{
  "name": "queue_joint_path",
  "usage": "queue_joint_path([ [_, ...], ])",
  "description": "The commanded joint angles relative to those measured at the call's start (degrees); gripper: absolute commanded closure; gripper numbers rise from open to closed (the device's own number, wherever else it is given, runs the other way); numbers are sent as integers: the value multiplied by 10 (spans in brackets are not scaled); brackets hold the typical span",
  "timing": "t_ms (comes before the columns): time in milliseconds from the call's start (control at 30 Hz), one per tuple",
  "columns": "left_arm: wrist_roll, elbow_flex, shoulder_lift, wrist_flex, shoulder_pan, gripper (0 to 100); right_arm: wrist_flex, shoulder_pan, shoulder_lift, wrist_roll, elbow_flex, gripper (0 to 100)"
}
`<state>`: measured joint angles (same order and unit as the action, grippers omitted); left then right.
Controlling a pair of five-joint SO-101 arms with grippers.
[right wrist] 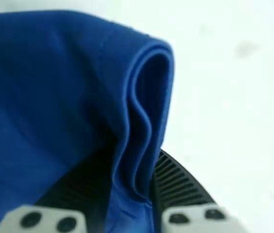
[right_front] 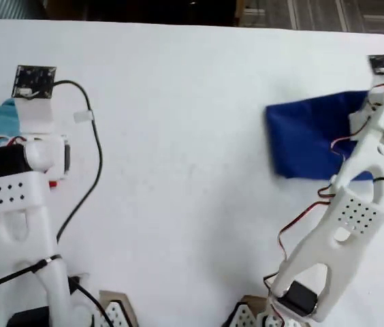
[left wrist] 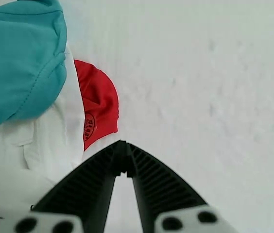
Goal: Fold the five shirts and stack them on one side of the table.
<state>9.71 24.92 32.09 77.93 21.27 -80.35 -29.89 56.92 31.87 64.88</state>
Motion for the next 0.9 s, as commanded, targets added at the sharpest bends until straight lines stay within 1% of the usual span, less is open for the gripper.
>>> queue_joint_path([
  [0,2,-2,17,-4,19,974,21,-20,22,7,91,977],
  [233,2,-2,17,-4,40,974,28,-18,89,66,165,977],
  [567,3,-2,15,5,55,974,69,-42,109,69,176,977],
  [667,3,-2,14,5,55,974,65,-40,111,84,175,977],
  [867,3,-2,14,5,55,974,68,-43,109,84,176,974],
])
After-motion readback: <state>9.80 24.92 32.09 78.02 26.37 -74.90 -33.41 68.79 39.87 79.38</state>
